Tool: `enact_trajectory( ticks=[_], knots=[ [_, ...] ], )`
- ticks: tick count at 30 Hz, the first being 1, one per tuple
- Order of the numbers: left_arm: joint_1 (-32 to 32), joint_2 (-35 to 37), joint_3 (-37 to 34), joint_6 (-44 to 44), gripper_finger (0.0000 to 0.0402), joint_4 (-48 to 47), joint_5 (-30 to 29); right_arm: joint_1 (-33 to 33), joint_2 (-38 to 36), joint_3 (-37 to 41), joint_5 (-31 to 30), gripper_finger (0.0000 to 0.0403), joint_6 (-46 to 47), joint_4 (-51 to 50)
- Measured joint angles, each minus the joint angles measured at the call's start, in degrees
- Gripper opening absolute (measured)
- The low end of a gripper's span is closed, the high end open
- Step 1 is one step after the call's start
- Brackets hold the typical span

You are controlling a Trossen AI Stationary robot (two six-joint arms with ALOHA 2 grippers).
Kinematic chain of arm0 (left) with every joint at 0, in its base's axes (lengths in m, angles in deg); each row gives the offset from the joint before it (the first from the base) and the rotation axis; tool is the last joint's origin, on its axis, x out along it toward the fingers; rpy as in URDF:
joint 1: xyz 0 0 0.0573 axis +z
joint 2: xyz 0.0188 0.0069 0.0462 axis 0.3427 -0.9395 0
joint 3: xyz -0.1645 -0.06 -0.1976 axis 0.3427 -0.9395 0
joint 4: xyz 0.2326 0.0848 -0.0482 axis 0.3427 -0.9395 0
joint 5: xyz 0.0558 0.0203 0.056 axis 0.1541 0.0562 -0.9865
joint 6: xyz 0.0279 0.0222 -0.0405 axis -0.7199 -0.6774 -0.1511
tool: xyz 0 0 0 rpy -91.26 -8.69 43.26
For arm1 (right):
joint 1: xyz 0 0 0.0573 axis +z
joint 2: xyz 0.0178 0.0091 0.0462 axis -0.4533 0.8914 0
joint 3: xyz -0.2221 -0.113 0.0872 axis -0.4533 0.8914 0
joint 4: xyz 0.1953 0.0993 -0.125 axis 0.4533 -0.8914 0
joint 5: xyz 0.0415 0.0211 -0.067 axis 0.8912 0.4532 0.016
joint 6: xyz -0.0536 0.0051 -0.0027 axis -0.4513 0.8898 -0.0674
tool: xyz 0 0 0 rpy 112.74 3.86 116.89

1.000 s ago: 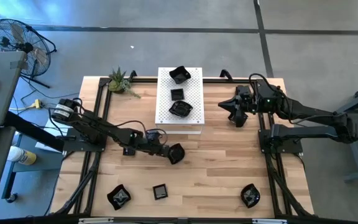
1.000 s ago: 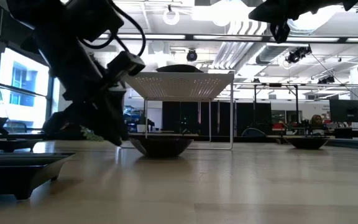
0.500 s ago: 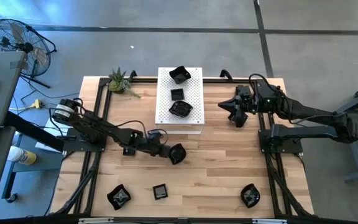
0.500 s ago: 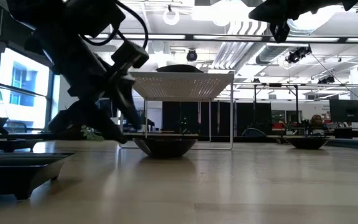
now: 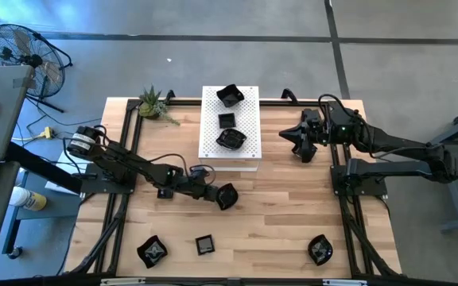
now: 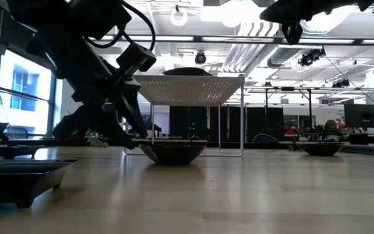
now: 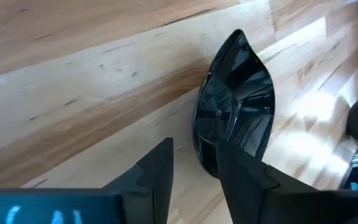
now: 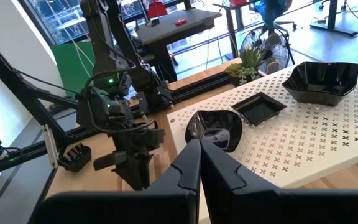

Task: Pick & Place Mini shaped plates
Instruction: Stack the black leaf-shaped plate on top of the black leaf-shaped plate on the shelf

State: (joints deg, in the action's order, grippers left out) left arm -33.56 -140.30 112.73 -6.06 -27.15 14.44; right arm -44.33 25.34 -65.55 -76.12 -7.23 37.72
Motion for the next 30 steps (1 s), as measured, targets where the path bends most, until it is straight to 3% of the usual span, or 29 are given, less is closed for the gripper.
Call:
enact_trajectory(
  ticks=[23,30],
  knots=[
    [0.0,-3.5,-0.11,1.28,0.0111,2.59,-0.87,-0.02,-0.01,0.0,-0.42,0.0002,-0.46,0.02],
    [0.0,-3.26,0.0,0.85,0.0061,2.87,-1.05,-0.01,-0.02,0.0,-0.43,0.0006,-0.46,0.25]
  ],
)
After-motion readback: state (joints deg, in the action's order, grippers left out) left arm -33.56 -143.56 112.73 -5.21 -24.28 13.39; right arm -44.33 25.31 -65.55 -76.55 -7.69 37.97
